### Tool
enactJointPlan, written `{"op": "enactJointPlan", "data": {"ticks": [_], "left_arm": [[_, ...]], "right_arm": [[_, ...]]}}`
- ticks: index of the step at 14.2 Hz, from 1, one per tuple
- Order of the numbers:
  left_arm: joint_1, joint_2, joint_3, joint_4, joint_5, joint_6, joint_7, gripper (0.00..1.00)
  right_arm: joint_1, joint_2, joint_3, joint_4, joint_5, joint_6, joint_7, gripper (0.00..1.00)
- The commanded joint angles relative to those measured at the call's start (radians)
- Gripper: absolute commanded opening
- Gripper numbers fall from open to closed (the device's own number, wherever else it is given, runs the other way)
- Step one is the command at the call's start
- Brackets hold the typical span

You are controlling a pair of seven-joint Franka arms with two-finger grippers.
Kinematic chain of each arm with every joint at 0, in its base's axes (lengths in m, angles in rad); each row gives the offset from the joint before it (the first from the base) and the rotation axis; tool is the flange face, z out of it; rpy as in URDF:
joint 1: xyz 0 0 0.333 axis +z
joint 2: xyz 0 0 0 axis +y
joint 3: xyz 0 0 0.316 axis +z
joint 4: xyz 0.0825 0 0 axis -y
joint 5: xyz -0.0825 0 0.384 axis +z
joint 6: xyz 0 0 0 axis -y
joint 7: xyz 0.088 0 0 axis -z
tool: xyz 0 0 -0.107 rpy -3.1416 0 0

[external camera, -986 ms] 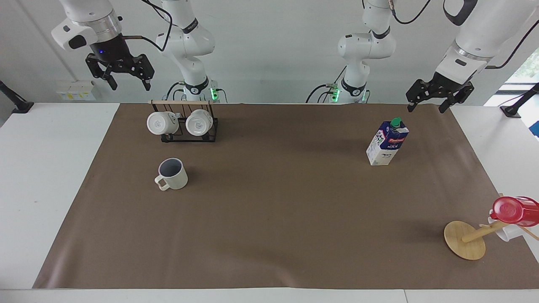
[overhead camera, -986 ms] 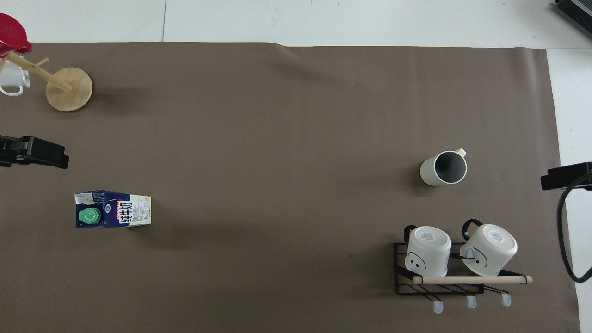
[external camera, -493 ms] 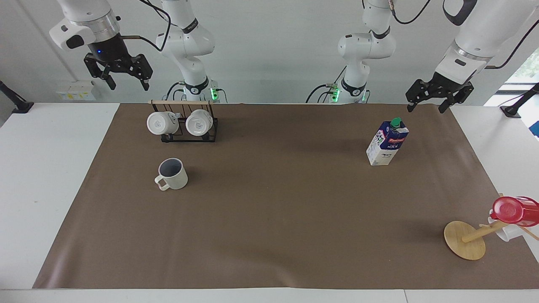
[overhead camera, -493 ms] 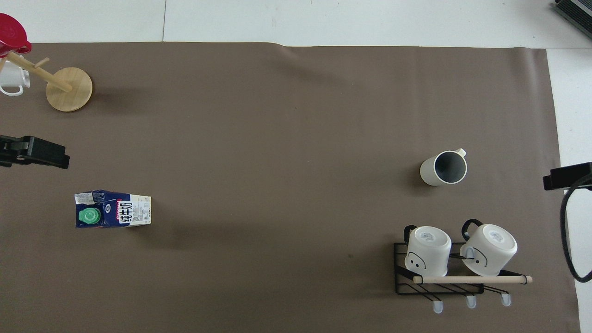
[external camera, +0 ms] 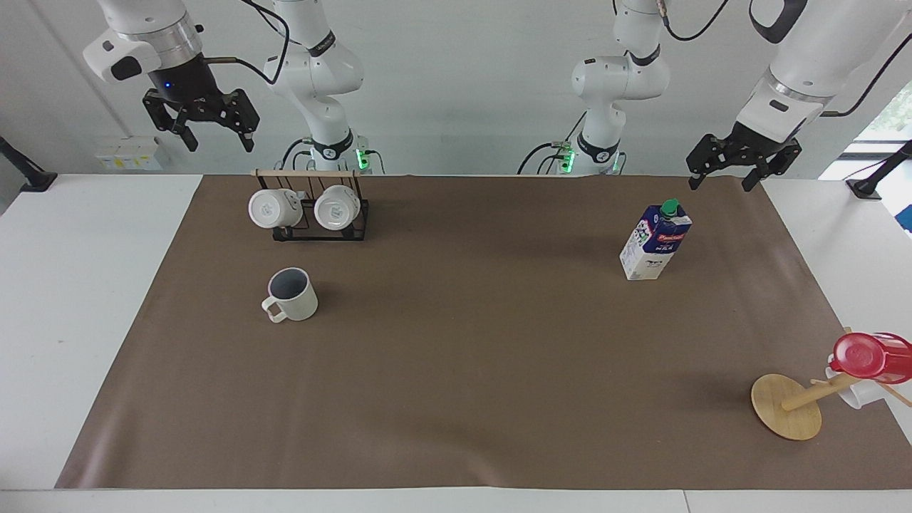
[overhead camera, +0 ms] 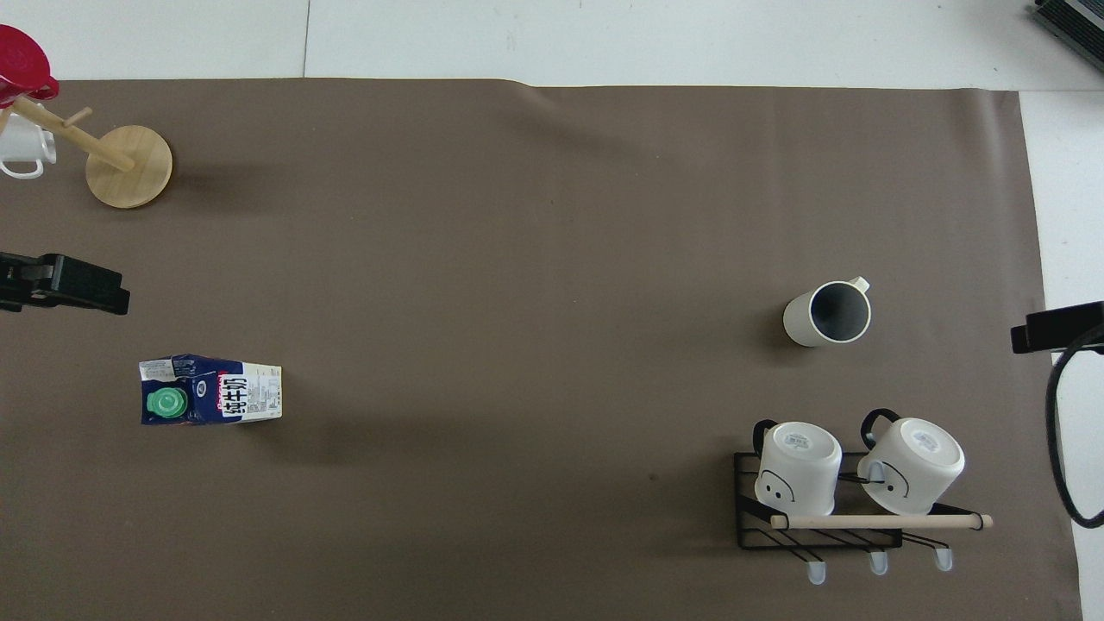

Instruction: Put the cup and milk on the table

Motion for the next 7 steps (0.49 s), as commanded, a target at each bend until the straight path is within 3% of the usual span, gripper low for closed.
{"op": "enactJointPlan", "data": {"ticks": [1, 7], "left_arm": [[0.008, -0.005, -0.004, 0.007, -0.006, -0.018, -0.005, 1.0], [0.01, -0.005, -0.003, 0.007, -0.004, -0.018, -0.005, 1.0]], "right_arm": [[-0.011, 0.005, 0.002, 0.01, 0.02, -0.005, -0.014, 1.0], [0.0, 0.001, 0.008, -0.048, 0.017, 0.031, 0.015, 1.0]]}}
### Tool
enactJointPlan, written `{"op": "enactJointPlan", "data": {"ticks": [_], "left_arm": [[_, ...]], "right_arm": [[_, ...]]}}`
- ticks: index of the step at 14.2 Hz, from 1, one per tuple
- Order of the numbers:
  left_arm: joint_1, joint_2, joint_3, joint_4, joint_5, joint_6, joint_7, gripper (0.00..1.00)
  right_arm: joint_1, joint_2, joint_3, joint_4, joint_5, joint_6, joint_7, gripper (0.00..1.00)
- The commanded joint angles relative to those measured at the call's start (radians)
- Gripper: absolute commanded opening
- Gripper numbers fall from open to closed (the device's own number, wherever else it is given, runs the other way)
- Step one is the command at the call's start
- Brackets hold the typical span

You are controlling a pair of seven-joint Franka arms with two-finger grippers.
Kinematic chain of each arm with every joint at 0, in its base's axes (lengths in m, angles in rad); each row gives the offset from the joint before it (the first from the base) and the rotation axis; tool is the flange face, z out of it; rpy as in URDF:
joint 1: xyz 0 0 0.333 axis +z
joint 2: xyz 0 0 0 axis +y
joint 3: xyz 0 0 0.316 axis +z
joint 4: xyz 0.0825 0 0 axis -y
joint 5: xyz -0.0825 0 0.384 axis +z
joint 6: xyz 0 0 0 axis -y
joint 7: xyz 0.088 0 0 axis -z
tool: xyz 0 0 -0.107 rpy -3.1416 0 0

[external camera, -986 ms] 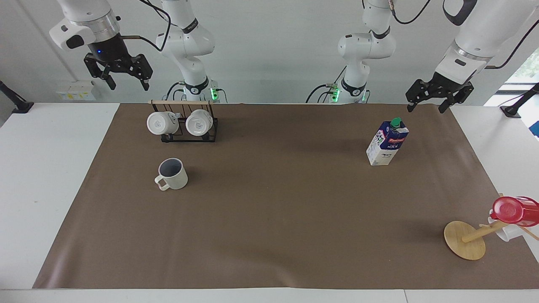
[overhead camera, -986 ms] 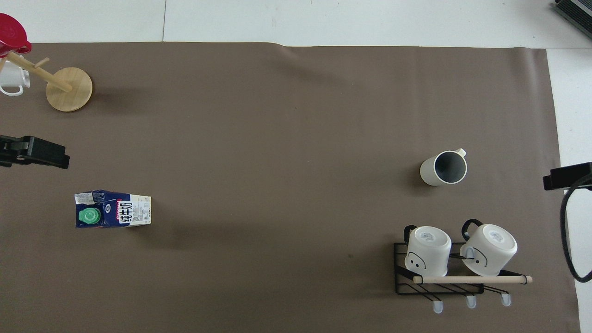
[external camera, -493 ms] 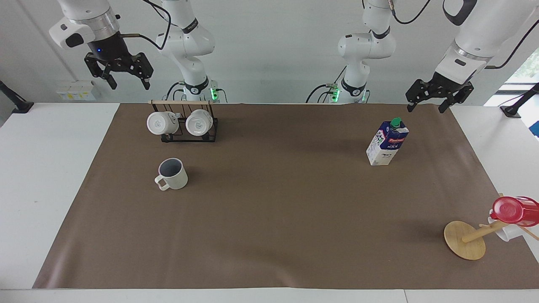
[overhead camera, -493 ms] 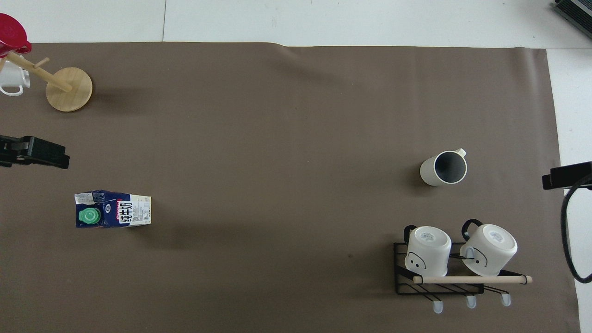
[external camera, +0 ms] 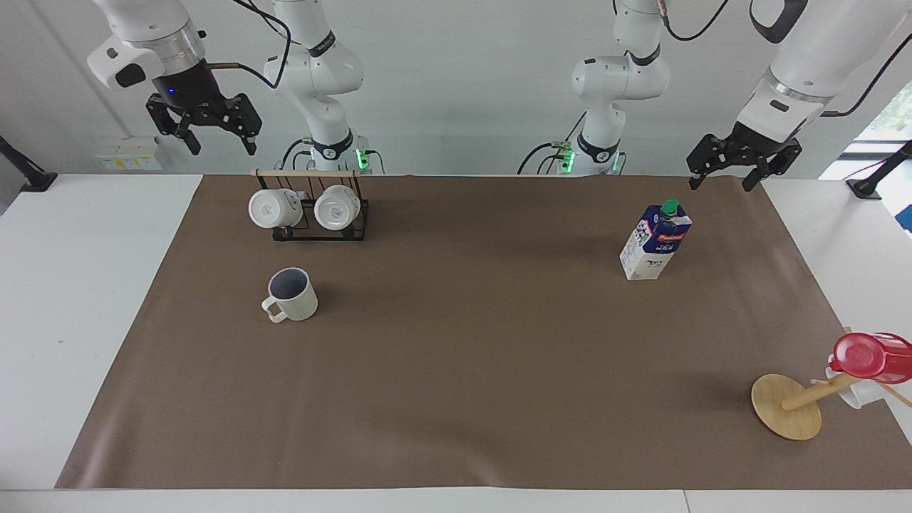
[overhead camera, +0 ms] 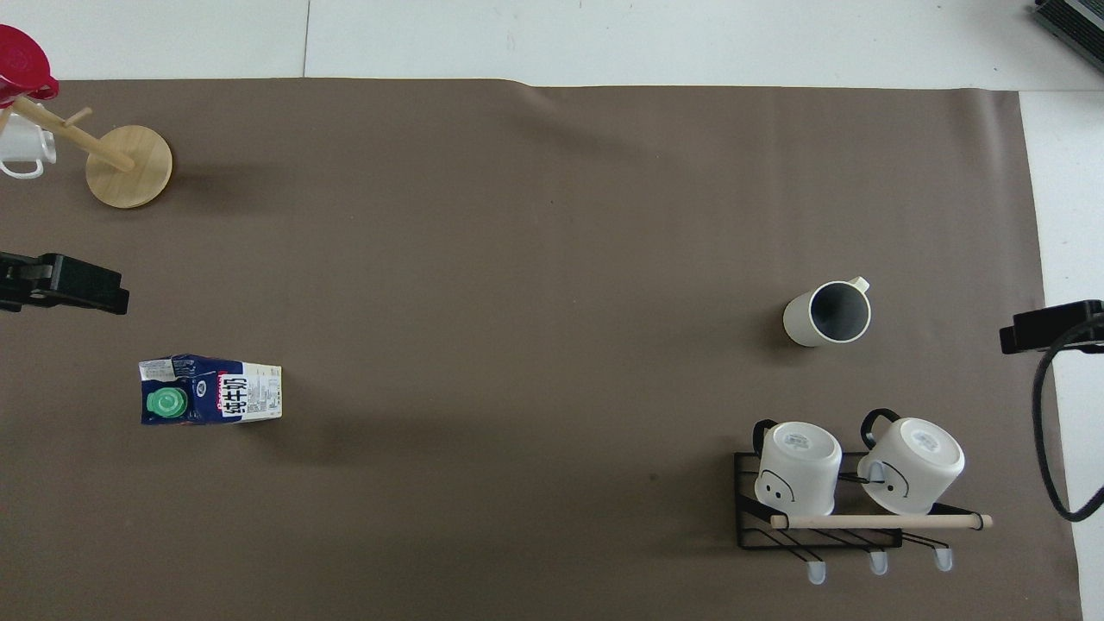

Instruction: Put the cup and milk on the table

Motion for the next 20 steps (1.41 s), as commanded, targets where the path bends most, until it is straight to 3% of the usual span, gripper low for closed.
{"op": "enactJointPlan", "data": {"ticks": [1, 7, 13, 17, 20], "left_arm": [[0.01, -0.005, -0.004, 0.007, -0.006, -0.017, -0.005, 1.0], [0.01, -0.005, -0.004, 0.007, -0.004, -0.018, -0.004, 1.0], [0.005, -0.019, -0.004, -0.015, -0.004, -0.009, -0.01, 1.0], [-0.001, -0.039, -0.004, -0.047, -0.004, -0.008, -0.004, 1.0], [0.005, -0.036, -0.004, -0.041, -0.004, -0.009, 0.001, 1.0]], "right_arm": [[-0.006, -0.009, 0.007, -0.06, 0.017, 0.046, 0.016, 1.0], [0.035, 0.016, 0.01, -0.223, 0.017, 0.313, 0.017, 1.0], [0.054, 0.116, 0.01, -0.272, 0.017, 0.443, 0.073, 1.0], [0.063, 0.166, 0.01, -0.374, 0.017, 0.618, 0.092, 1.0], [0.092, 0.203, 0.01, -0.392, 0.017, 0.655, 0.135, 1.0]]}}
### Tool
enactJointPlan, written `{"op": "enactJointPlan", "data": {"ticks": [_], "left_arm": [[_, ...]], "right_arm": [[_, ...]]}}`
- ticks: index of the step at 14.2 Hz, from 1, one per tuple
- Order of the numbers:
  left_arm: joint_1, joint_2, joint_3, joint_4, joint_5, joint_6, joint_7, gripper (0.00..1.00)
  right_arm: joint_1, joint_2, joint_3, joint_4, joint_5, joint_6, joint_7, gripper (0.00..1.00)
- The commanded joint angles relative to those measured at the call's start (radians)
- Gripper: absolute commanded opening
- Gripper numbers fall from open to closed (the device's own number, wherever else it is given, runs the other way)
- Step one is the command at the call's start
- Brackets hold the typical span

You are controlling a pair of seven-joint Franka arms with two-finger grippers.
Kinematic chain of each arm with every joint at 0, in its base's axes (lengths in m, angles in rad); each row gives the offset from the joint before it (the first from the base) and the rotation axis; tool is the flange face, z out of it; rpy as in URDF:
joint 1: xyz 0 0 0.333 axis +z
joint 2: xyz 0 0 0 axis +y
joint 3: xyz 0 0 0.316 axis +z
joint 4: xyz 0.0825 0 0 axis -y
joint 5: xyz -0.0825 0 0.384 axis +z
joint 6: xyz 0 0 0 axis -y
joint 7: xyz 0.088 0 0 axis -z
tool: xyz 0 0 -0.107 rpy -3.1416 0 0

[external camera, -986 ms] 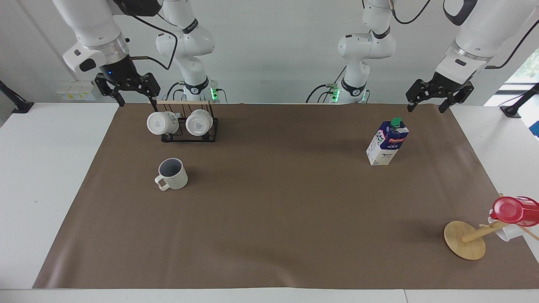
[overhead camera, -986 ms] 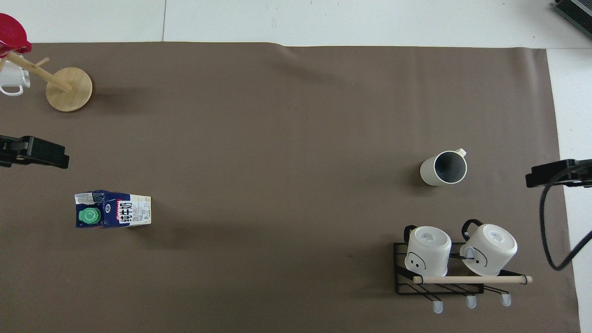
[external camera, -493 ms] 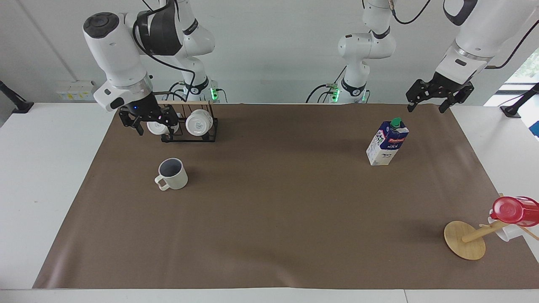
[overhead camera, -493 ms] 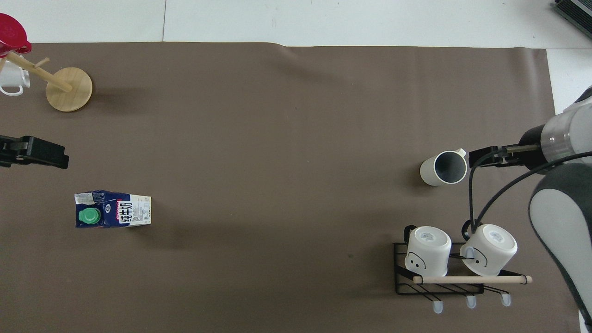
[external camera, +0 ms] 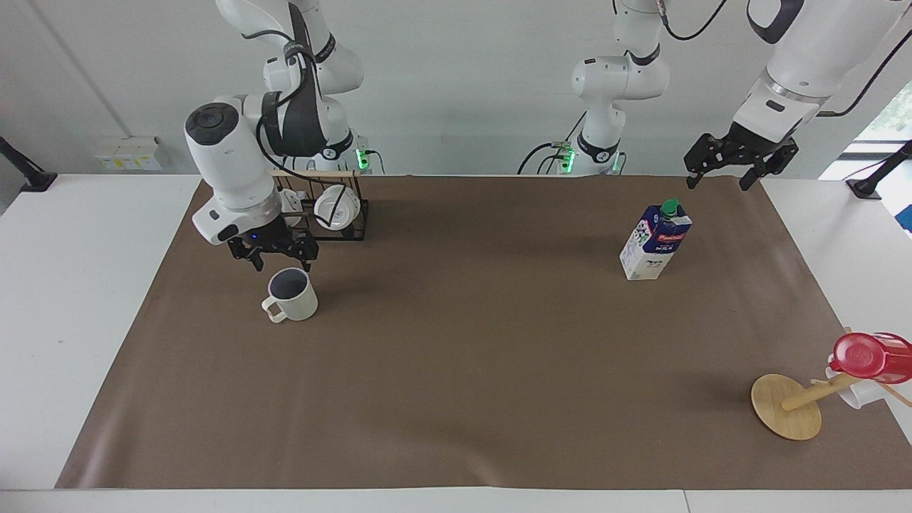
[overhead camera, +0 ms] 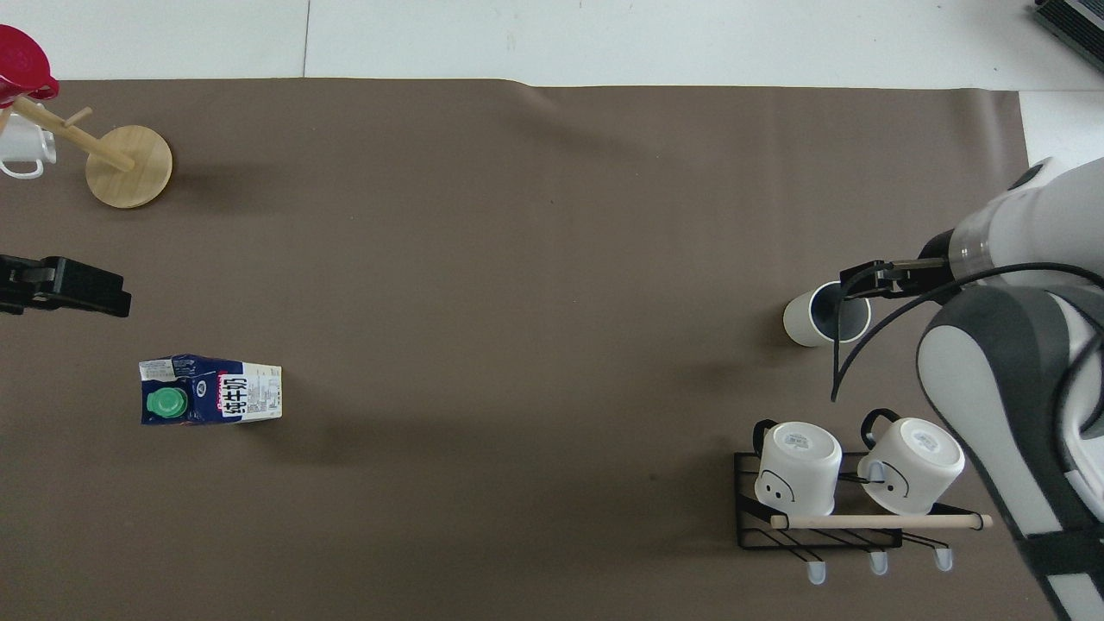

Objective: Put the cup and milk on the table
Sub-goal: 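Reach the right gripper to the standing white mug and grasp it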

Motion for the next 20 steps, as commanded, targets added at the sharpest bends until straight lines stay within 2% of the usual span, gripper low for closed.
{"op": "enactJointPlan", "data": {"ticks": [1, 6, 13, 14, 15, 18, 19, 20], "left_arm": [[0.007, -0.026, 0.0, -0.026, -0.004, -0.007, 0.001, 1.0], [0.005, -0.026, 0.0, -0.024, -0.004, -0.007, -0.002, 1.0], [0.01, -0.023, 0.002, -0.02, -0.004, -0.002, -0.005, 1.0], [0.01, -0.022, 0.002, -0.02, -0.004, -0.002, -0.005, 1.0], [0.01, -0.022, 0.002, -0.02, -0.003, -0.002, -0.005, 1.0], [0.01, -0.023, 0.002, -0.02, -0.001, -0.004, -0.001, 1.0], [0.01, -0.023, 0.002, -0.02, -0.001, -0.004, -0.001, 1.0], [0.01, -0.023, 0.002, -0.021, -0.001, -0.004, 0.004, 1.0]], "right_arm": [[0.01, 0.028, 0.003, -0.027, 0.018, 0.058, 0.042, 1.0], [0.019, 0.047, 0.003, -0.123, 0.018, 0.185, 0.041, 1.0], [0.006, 0.094, 0.001, -0.131, 0.022, 0.238, 0.059, 1.0], [0.006, 0.094, 0.003, -0.131, 0.028, 0.238, 0.073, 0.92], [0.006, 0.094, 0.003, -0.131, 0.03, 0.238, 0.076, 0.78], [0.006, 0.094, 0.001, -0.131, 0.033, 0.236, 0.077, 0.36], [0.006, 0.094, 0.003, -0.131, 0.033, 0.236, 0.077, 0.16], [0.006, 0.094, 0.003, -0.131, 0.033, 0.236, 0.079, 0.01]]}}
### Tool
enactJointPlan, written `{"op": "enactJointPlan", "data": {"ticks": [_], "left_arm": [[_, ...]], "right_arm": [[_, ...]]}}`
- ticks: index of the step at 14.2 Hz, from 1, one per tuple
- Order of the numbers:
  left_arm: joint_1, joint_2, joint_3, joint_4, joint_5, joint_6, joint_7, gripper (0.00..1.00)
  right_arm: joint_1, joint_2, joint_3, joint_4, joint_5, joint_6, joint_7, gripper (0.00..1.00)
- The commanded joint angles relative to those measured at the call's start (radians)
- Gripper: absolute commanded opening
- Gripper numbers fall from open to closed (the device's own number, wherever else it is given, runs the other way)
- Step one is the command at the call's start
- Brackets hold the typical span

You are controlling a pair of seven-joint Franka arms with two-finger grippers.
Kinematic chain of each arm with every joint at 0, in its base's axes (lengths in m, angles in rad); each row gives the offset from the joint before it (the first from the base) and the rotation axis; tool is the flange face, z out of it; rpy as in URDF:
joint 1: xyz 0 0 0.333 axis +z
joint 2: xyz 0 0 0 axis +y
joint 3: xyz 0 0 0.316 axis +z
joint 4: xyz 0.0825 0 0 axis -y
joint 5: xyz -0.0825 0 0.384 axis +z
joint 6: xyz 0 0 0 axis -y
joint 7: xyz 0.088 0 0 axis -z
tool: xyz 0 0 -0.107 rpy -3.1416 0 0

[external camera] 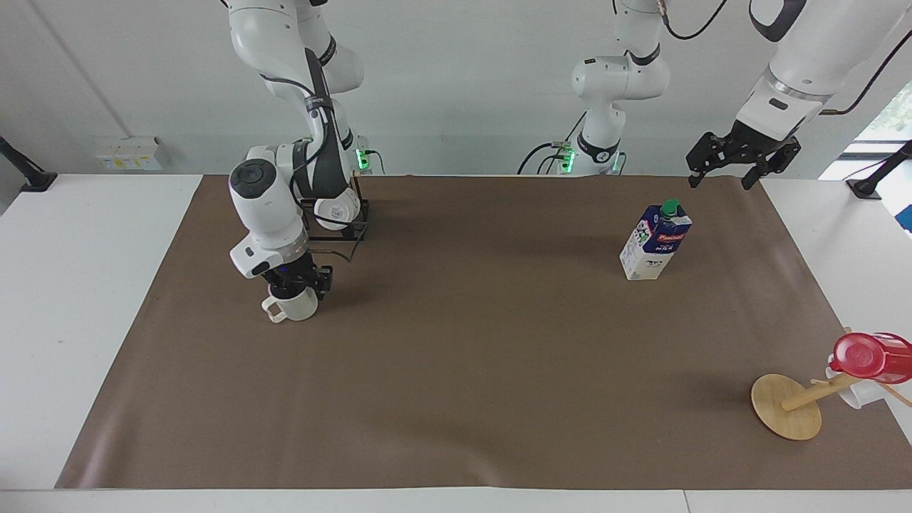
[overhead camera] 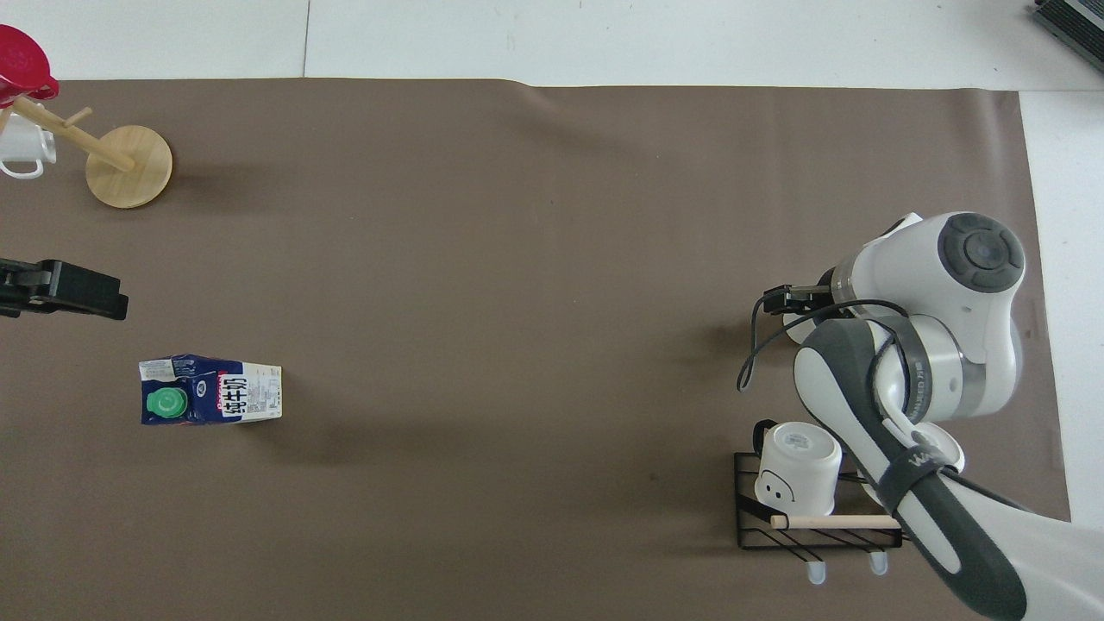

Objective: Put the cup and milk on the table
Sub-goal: 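Lift the mug with the right gripper while the left gripper reaches the carton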

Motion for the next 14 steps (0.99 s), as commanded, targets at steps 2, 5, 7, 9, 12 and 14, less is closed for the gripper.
{"op": "enactJointPlan", "data": {"ticks": [2, 5, 7, 9, 12, 14], "left_arm": [[0.005, -0.02, -0.005, -0.021, -0.004, -0.004, 0.007, 1.0], [-0.004, -0.023, -0.005, -0.024, -0.006, -0.004, 0.006, 1.0], [-0.006, -0.025, -0.008, -0.024, -0.006, -0.011, 0.004, 1.0], [-0.006, -0.026, -0.008, -0.027, -0.006, -0.018, 0.002, 1.0], [-0.006, -0.033, -0.008, -0.035, -0.006, -0.03, -0.01, 1.0], [-0.006, -0.039, -0.008, -0.044, -0.006, -0.031, -0.011, 1.0]], "right_arm": [[-0.009, -0.002, 0.007, -0.01, 0.021, 0.02, 0.032, 0.0], [-0.009, -0.002, 0.007, -0.01, 0.021, 0.02, 0.021, 0.0], [-0.009, -0.004, 0.007, -0.008, 0.021, 0.017, 0.018, 0.0], [-0.004, -0.008, 0.007, -0.001, 0.021, 0.009, 0.018, 0.0], [-0.004, -0.037, 0.005, 0.044, 0.021, -0.011, 0.021, 0.0], [0.006, -0.068, 0.005, 0.059, 0.021, -0.046, 0.032, 0.0]]}}
